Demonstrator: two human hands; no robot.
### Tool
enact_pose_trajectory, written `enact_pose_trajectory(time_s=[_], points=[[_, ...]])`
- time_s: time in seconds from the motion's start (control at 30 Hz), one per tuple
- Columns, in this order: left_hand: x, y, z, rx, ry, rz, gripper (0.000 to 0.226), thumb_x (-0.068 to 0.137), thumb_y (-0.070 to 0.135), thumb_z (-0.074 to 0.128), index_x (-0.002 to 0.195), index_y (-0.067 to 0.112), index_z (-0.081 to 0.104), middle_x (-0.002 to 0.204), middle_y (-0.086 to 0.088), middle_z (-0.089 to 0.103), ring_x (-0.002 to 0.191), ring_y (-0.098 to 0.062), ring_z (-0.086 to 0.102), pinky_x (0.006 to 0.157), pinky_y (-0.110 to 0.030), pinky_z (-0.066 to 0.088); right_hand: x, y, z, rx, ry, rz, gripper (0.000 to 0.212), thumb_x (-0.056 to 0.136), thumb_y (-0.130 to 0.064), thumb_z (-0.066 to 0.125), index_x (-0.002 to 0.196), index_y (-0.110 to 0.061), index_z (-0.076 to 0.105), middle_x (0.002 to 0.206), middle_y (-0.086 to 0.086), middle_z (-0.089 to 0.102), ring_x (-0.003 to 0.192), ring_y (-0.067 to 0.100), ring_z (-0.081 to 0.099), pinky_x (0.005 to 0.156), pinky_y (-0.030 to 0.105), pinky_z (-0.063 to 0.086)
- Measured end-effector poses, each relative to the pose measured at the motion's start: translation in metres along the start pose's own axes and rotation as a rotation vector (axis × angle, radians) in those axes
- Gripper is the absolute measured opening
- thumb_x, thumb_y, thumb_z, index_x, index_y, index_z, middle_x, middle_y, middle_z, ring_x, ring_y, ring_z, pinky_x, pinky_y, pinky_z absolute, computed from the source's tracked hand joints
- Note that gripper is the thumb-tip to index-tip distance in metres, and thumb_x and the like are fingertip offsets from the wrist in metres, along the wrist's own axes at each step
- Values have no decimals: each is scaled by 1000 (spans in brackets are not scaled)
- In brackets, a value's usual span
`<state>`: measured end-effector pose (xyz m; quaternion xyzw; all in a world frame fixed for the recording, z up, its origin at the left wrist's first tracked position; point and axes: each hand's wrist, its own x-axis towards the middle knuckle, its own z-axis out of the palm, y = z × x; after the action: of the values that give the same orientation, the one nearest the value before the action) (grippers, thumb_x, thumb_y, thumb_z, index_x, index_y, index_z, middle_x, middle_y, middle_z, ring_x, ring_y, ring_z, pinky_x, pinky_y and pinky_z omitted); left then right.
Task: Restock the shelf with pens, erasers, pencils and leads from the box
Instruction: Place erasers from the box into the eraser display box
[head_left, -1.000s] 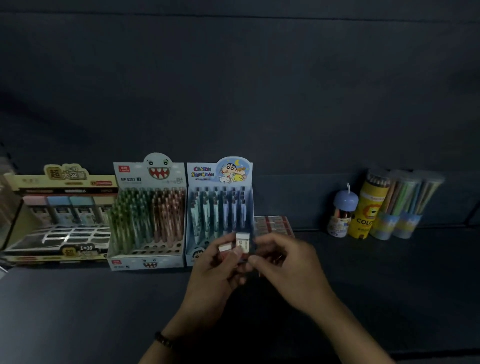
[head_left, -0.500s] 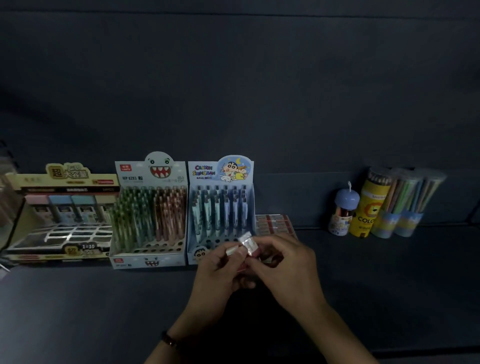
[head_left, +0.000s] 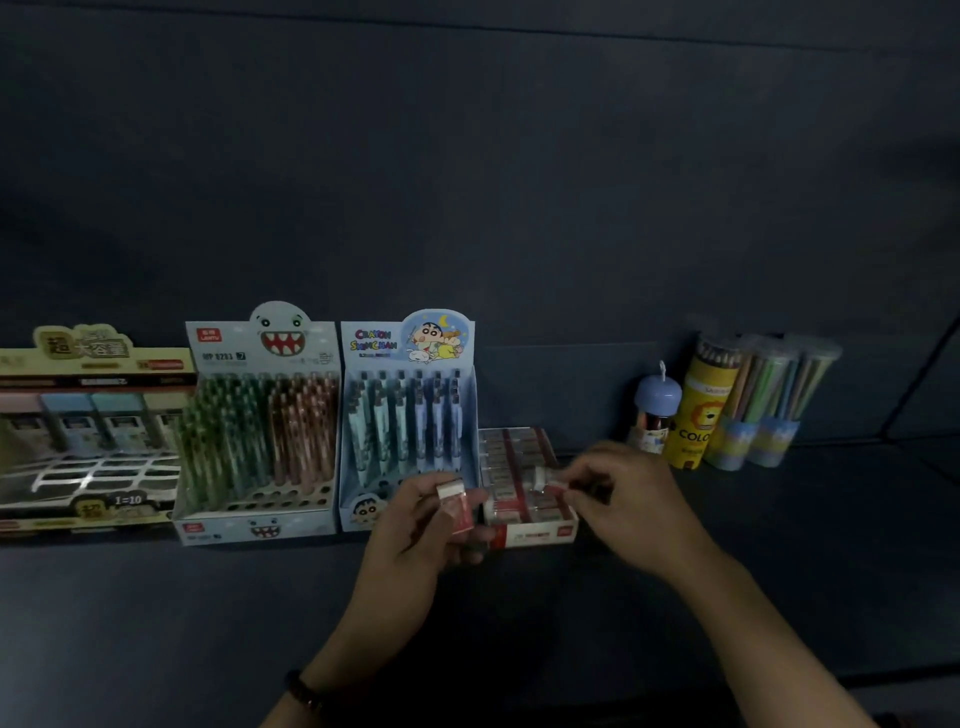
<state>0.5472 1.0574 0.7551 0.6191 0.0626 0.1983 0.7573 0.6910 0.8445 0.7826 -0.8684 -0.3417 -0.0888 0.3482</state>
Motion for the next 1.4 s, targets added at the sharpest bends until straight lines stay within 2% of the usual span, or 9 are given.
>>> enact_pose_trajectory(time_s=[0.23,0.43,0.63,0.7,0.8,0.93,1.13,1.27,1.4], points=[[-1,2,2,87,19,59,15,105,3,58,111,3,71,111,-9,79,109,-24,76,90,-38,64,17,1,8,-87,-153,1,14,90,-14,79,96,-26,80,94,-24,63,93,-10,62,76,7,48],[3,-5,-6,231,57,133,18,103,9,64,110,20,77,89,-4,72,81,-16,69,73,-27,58,18,6,12,-141,-165,-25,15,89,-20,79,98,-31,83,101,-24,60,95,-7,59,78,9,43],[1,-4,-3,90,24,106,18,106,12,58,110,17,74,94,-15,76,86,-35,75,74,-40,60,13,-8,3,-155,-179,-19,14,99,-30,71,108,-33,82,103,-25,65,94,-8,60,75,13,44],[2,-5,-3,73,8,91,18,107,12,55,110,18,73,98,-18,77,89,-38,75,74,-42,59,6,-21,1,-28,-71,-22,15,101,-30,70,111,-34,80,106,-23,72,97,-8,62,80,11,45],[3,-6,-3,80,-4,98,17,107,10,55,112,16,70,100,-19,77,89,-40,74,74,-45,56,-6,-53,12,448,-60,48,16,99,-23,74,111,-30,82,104,-17,79,100,0,71,87,17,55],[1,-5,-4,120,-19,133,21,106,5,56,115,18,69,106,-15,77,93,-41,75,75,-44,58,-7,-67,29,609,-111,95,13,96,-15,77,104,-22,84,97,-7,81,92,6,75,82,24,59],[-2,-1,-5,278,-53,238,43,104,-3,58,117,35,73,103,-7,79,88,-27,76,75,-35,59,-4,-57,17,551,-192,4,15,89,-13,86,101,-20,85,98,-6,81,92,11,77,84,26,60],[-6,3,-1,389,-76,287,47,99,5,70,140,28,60,103,1,77,94,-15,74,85,-21,56,-1,-49,7,402,-98,-67,18,86,-12,87,100,-23,85,100,-14,77,95,9,74,84,22,57],[-1,-2,0,656,55,360,29,91,8,81,108,28,68,97,16,69,88,-9,70,71,-13,51,-2,-33,5,224,-57,-17,16,87,-15,86,93,-29,82,97,-19,76,95,0,71,85,24,58]])
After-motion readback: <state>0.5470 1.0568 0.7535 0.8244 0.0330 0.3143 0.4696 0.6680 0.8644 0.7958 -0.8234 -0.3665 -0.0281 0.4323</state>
